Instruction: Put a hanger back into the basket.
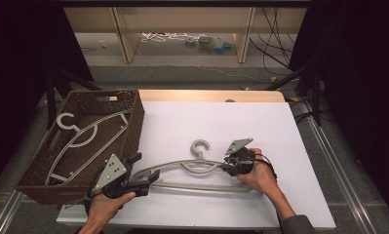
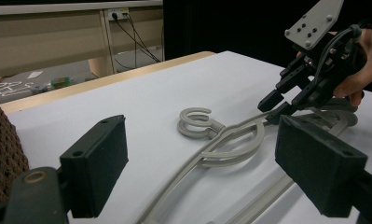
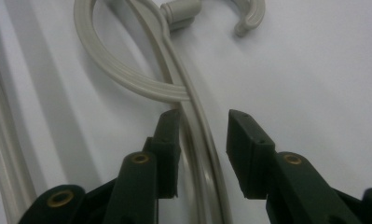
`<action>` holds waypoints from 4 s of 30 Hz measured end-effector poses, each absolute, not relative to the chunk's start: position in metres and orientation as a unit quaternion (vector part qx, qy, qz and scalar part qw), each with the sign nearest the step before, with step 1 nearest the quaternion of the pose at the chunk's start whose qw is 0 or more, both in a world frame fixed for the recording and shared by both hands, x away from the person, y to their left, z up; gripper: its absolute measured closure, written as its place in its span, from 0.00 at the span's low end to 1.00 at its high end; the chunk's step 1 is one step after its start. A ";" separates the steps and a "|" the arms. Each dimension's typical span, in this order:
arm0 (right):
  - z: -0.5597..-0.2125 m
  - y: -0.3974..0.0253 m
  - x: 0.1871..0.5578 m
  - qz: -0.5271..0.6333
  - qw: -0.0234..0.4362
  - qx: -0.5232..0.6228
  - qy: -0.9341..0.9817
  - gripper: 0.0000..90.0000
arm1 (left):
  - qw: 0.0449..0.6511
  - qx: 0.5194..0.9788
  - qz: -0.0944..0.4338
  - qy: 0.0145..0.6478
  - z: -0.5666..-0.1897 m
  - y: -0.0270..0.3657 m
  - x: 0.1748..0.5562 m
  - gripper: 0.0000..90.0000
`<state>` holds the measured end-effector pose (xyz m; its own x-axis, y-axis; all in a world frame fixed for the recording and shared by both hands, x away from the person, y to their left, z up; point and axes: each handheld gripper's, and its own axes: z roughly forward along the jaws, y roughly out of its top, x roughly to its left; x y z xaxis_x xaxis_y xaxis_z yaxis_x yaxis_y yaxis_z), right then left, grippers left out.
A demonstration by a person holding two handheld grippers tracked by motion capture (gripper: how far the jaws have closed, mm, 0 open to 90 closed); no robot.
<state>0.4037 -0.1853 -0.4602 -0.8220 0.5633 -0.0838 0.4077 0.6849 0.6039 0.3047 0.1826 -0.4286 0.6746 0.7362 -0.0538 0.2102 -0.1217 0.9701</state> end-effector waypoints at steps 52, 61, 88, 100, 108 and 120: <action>-0.405 -0.180 0.376 0.248 0.194 0.132 0.940 0.91 | 0.555 0.736 0.217 0.320 -0.421 0.169 0.313 0.20; -0.389 -0.186 0.368 0.260 0.217 0.120 0.933 0.91 | 0.536 0.758 0.205 0.309 -0.407 0.147 0.331 0.21; -0.363 -0.186 0.353 0.286 0.233 0.080 0.926 0.91 | 0.464 0.832 0.158 0.262 -0.407 0.088 0.372 0.42; -0.362 -0.182 0.352 0.284 0.232 0.062 0.928 0.91 | 0.439 0.859 0.150 0.218 -0.408 0.082 0.372 0.74; -0.363 -0.186 0.353 0.295 0.233 0.052 0.925 0.90 | 0.420 0.875 0.169 0.175 -0.401 0.080 0.363 0.81; -0.366 -0.188 0.355 0.308 0.235 0.108 0.916 0.78 | 0.426 0.878 0.145 0.164 -0.401 0.074 0.353 0.90</action>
